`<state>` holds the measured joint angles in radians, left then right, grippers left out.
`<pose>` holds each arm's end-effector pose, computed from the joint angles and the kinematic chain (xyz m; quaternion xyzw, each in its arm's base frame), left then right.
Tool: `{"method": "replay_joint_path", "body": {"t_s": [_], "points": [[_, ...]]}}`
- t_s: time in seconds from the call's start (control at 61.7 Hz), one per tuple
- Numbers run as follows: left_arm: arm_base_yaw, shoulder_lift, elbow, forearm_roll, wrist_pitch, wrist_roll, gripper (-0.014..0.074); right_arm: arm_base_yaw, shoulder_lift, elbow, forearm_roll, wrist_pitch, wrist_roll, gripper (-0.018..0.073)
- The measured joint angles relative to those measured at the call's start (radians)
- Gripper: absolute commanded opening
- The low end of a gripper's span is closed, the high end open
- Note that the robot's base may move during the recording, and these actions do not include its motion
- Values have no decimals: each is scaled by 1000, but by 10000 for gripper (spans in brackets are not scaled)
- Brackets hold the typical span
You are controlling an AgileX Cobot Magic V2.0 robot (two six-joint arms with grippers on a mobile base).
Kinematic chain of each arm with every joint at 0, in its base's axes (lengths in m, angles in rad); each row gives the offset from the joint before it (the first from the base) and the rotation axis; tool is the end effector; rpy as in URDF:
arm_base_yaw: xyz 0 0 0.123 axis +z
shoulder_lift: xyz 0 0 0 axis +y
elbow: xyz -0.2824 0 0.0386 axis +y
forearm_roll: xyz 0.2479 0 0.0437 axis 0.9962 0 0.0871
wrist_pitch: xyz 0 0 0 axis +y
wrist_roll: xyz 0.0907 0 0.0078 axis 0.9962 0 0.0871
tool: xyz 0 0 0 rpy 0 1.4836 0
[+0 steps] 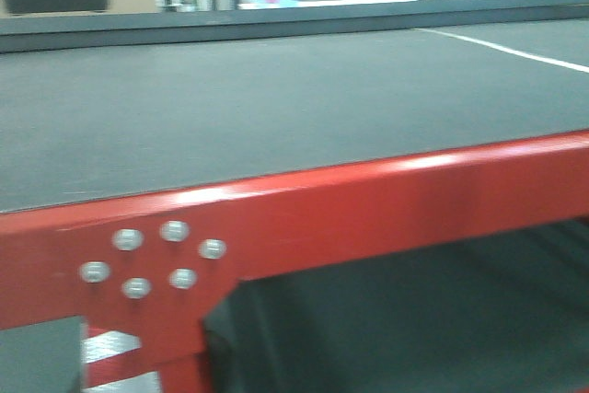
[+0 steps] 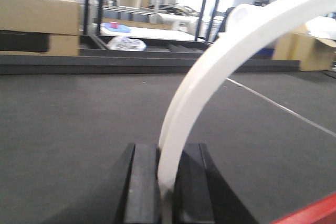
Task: Grab PVC pipe and place in blue bin
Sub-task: 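Turn and drive the base toward the shelf of blue bins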
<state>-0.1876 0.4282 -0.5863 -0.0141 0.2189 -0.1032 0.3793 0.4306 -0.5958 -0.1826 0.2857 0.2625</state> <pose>0.0865 -0.0167 0.3598 0.0257 0.6972 -0.1097 0.7079 0.0832 0.0281 0.3571 -0.0867 0.7119 0.1431 0.6820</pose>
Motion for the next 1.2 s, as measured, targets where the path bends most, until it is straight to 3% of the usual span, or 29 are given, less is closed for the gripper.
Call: {"method": "replay_joint_path", "body": {"t_s": [1.199], "points": [[0,0,0,0,0,0,-111,0,0,0,0,-1,0,-169]]}}
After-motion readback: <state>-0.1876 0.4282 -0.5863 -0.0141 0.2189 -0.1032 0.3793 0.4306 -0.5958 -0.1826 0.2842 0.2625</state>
